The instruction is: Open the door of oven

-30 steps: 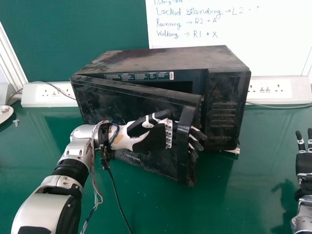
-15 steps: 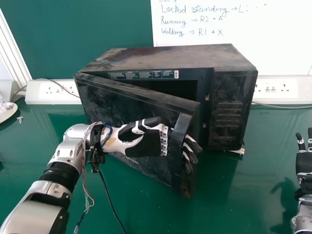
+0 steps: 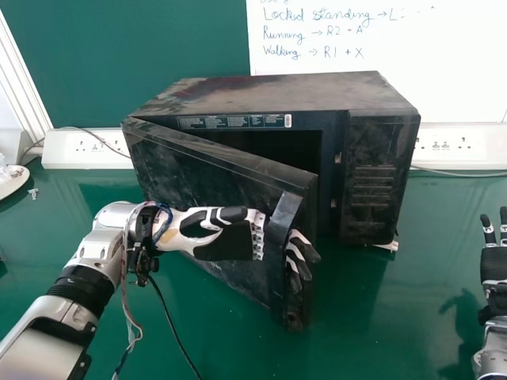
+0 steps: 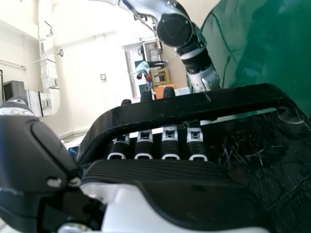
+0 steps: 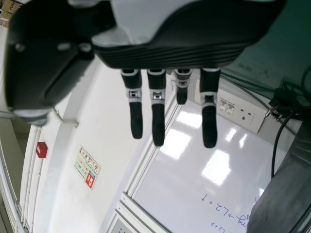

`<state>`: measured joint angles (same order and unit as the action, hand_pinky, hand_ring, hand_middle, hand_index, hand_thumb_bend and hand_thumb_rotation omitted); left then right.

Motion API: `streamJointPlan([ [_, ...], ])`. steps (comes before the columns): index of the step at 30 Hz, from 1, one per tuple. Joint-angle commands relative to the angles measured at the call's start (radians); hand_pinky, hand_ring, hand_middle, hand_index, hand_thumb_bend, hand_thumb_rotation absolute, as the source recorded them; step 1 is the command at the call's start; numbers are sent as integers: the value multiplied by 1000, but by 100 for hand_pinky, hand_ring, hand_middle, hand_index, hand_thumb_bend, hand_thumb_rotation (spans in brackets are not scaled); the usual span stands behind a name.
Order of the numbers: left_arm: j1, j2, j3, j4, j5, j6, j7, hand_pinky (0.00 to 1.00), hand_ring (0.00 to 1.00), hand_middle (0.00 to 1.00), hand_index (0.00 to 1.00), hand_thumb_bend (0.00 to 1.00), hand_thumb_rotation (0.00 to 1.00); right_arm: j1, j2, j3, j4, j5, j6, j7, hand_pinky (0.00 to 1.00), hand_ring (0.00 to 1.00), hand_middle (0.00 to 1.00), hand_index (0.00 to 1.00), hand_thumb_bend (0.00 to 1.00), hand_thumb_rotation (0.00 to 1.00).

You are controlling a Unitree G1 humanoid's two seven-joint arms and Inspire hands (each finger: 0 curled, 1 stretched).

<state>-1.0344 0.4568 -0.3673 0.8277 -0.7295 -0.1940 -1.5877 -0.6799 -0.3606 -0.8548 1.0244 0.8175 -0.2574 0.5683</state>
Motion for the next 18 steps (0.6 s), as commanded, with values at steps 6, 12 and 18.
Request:
streamJointPlan([
  [6, -47, 50, -106, -77, -155, -41, -27, 46, 61, 69, 79, 97, 66, 15, 4, 6, -17, -1, 3, -3, 55, 69, 76, 82, 100, 91],
  [12, -20, 90, -122, -107, -229, -37, -27, 51, 64, 71, 76, 88, 84, 16, 4, 4, -16, 2, 8, 2, 55, 68, 77, 83, 100, 90],
  [18, -36, 157, -195, -178, -243, -132, -27, 49, 63, 71, 80, 98, 94, 14, -3, 2, 1, -1, 3, 2, 55, 68, 77, 84, 100, 91],
])
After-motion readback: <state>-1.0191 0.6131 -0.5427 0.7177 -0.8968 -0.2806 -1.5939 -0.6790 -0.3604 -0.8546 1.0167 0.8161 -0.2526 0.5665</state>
